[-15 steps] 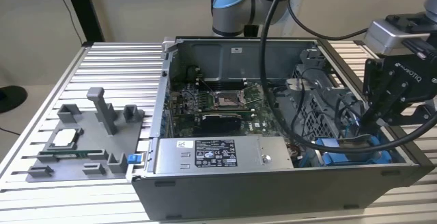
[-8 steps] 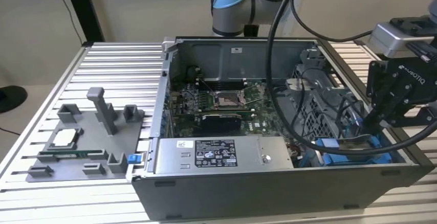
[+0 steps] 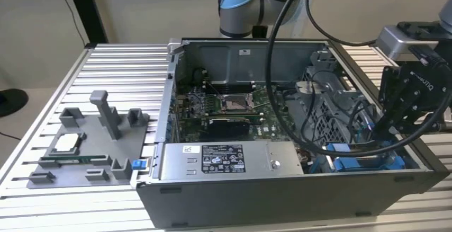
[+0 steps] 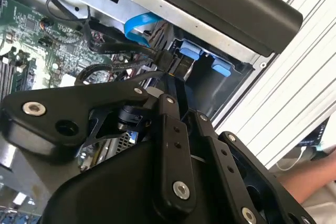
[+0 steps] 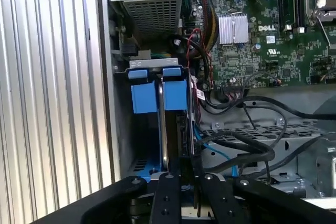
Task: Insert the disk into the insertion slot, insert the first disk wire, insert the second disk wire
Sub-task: 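Insert the first disk wire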
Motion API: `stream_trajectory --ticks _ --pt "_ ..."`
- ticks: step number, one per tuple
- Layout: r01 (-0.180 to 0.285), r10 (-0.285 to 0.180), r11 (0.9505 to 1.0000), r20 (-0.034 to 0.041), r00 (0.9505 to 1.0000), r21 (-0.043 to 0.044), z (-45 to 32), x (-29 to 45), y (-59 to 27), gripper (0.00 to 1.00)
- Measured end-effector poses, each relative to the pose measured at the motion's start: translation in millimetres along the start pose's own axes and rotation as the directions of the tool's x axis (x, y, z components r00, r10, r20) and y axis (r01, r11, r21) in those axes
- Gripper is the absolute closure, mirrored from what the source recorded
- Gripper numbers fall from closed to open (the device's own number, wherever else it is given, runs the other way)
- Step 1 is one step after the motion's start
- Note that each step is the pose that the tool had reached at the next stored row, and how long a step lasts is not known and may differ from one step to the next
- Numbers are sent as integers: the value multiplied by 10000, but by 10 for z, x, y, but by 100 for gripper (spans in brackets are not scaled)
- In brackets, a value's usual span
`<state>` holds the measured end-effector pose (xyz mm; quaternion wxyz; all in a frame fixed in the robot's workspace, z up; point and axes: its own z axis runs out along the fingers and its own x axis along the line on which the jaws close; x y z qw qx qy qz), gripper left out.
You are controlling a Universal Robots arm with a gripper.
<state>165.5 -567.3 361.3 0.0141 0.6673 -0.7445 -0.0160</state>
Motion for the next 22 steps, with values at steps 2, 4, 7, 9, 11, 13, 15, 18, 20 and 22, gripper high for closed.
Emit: stream_trajectory --ticks 2,4,7,9,11,13,15,18,20,22 --pt "-40 40 10000 1 10000 0 5 0 0 100" --pt "-40 40 10000 18 10000 -2 6 1 0 100" --pt "-40 40 10000 42 10000 -5 7 0 0 100" --pt "-39 39 10000 42 10000 -5 13 0 0 100" --pt "-39 39 10000 43 10000 -5 24 0 -1 100" --pt "-39 39 10000 41 10000 -5 47 -2 -1 100" --pt "-40 40 10000 39 10000 -6 72 -4 -1 100" --pt "-34 34 10000 38 10000 -5 97 -4 3 100" --pt "50 -50 10000 35 10000 -6 109 -4 4 100" --pt "224 -224 9997 26 9997 -6 119 -4 4 100"
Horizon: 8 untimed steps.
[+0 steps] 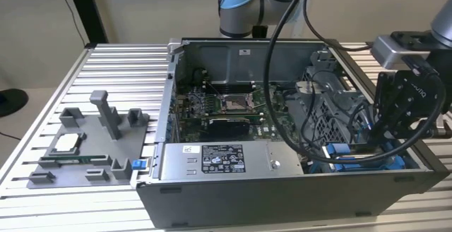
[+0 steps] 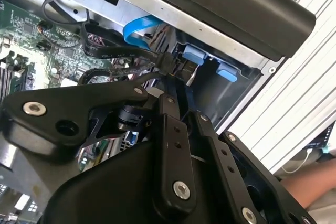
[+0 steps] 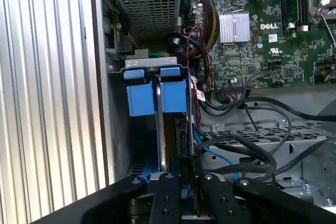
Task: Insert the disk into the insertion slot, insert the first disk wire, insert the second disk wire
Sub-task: 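Insert the first disk wire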
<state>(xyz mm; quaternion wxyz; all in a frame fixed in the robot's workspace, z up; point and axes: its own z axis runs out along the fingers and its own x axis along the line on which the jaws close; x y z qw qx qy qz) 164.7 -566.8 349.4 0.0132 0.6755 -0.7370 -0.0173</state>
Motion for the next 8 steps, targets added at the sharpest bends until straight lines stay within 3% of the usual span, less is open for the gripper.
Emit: stream_trajectory --ticks 4,8 --pt "432 -432 9991 -23 9991 -2 13 -2 0 100" --pt "563 -563 9984 -28 9984 19 19 -4 -1 100"
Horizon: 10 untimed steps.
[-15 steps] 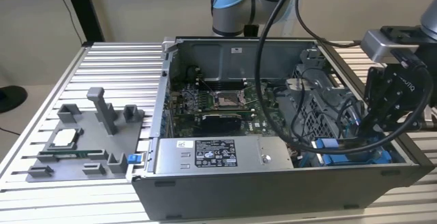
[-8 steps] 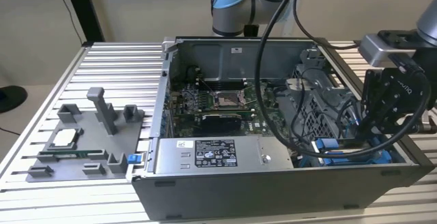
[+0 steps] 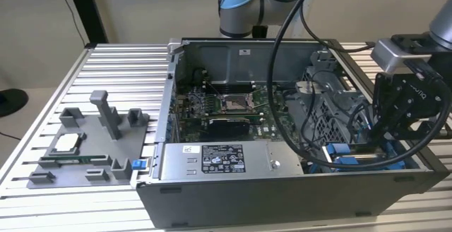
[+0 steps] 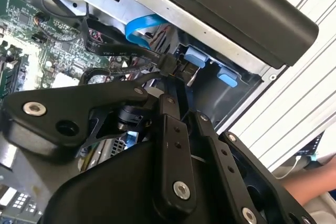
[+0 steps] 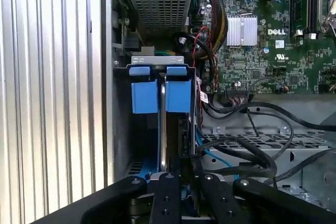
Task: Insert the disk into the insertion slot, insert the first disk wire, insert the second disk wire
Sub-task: 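Insert the first disk wire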
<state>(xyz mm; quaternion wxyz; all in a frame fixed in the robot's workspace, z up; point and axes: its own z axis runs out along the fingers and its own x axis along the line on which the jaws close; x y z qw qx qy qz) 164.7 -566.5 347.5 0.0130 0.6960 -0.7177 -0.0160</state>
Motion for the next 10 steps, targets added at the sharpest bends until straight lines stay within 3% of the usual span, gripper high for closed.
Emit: stream_trajectory --ticks 10 --pt "153 -153 9999 -6 9999 17 37 -10 -1 100"
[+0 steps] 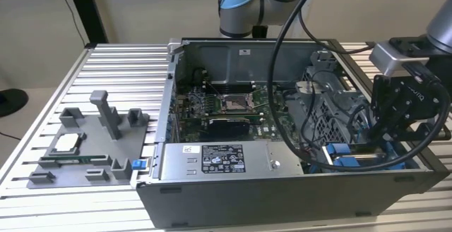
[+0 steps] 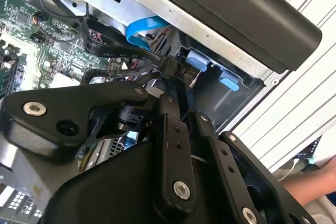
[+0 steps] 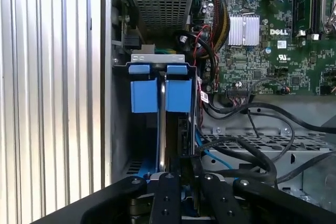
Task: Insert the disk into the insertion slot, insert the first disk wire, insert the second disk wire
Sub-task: 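Insert the first disk wire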
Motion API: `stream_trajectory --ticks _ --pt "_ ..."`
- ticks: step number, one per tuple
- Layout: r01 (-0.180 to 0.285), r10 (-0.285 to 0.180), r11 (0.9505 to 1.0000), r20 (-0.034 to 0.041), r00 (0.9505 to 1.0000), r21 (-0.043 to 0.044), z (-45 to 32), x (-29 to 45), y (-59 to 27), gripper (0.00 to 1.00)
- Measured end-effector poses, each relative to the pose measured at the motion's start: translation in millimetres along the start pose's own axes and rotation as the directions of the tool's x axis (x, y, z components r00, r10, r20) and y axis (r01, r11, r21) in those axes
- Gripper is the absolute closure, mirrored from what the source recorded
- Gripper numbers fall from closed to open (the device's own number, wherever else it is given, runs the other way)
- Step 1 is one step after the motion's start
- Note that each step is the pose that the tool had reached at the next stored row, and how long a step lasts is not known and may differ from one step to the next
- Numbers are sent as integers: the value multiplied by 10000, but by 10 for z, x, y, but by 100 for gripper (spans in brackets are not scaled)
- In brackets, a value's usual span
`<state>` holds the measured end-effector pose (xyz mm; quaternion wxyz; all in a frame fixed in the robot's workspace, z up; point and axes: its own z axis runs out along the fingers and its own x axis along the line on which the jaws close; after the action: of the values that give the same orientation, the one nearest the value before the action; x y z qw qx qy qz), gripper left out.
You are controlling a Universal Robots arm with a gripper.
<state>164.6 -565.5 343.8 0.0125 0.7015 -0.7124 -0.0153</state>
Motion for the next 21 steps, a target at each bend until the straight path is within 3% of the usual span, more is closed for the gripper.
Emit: stream_trajectory --ticks 9,21 --pt "220 -219 9997 -7 9998 69 19 -3 -1 100" --pt "218 -218 9997 -12 9998 71 55 -33 1 100"
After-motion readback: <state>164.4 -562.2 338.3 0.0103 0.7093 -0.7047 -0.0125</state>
